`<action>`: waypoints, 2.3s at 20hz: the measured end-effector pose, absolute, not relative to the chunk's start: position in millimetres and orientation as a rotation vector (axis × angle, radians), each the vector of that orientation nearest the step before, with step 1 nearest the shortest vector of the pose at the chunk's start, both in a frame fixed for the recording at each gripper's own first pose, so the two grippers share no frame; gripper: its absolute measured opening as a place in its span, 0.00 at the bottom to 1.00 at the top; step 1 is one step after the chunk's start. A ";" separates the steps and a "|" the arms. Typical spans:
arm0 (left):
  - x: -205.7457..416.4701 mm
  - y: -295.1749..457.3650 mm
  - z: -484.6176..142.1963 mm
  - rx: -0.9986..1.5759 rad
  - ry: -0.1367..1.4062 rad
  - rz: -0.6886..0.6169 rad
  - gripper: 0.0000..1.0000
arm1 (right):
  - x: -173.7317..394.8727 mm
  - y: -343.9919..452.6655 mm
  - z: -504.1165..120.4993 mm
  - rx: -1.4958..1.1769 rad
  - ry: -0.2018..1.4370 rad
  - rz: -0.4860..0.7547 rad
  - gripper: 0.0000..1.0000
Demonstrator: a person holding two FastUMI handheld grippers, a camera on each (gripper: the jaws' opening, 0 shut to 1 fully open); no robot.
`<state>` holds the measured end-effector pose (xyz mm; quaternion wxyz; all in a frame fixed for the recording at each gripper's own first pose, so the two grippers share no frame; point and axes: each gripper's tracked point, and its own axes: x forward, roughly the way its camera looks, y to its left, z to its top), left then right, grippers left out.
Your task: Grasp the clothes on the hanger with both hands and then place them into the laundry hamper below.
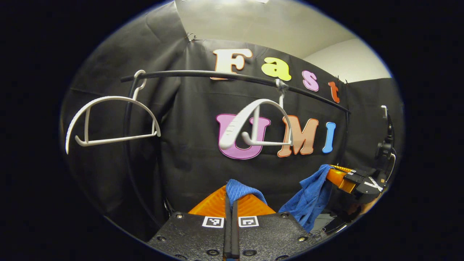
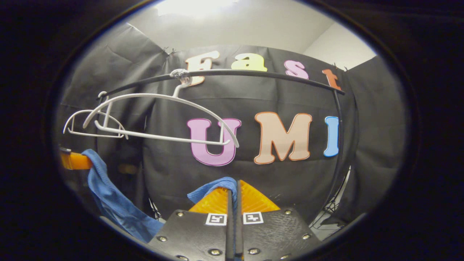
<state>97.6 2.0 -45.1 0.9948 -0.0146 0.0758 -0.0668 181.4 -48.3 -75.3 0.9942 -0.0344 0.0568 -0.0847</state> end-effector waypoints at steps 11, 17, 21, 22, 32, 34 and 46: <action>111.6 -39.1 -45.7 0.003 0.105 -0.135 0.00 | 163.1 -21.9 -48.7 0.006 0.077 -0.111 0.02; 119.4 -49.5 -49.6 0.000 0.030 -0.127 0.00 | 160.7 -25.8 -56.5 0.045 0.082 -0.125 0.02; 125.3 -58.9 -75.7 -0.019 0.024 -0.120 0.00 | 164.0 -20.6 -76.1 0.062 0.081 -0.116 0.02; 127.4 -58.7 -84.0 -0.032 0.025 -0.105 0.00 | 164.5 -22.5 -83.7 0.068 0.082 -0.126 0.02; 155.4 -55.3 -163.0 -0.013 0.063 -0.108 0.00 | 185.8 -17.4 -171.1 0.189 0.108 -0.128 0.02; 165.0 -54.5 -191.4 0.016 0.057 -0.113 0.01 | 193.9 -22.2 -201.4 0.207 0.133 -0.141 0.02; 187.9 -32.2 -360.3 0.028 0.334 -0.089 0.01 | 187.8 -35.8 -409.9 0.247 0.511 -0.201 0.03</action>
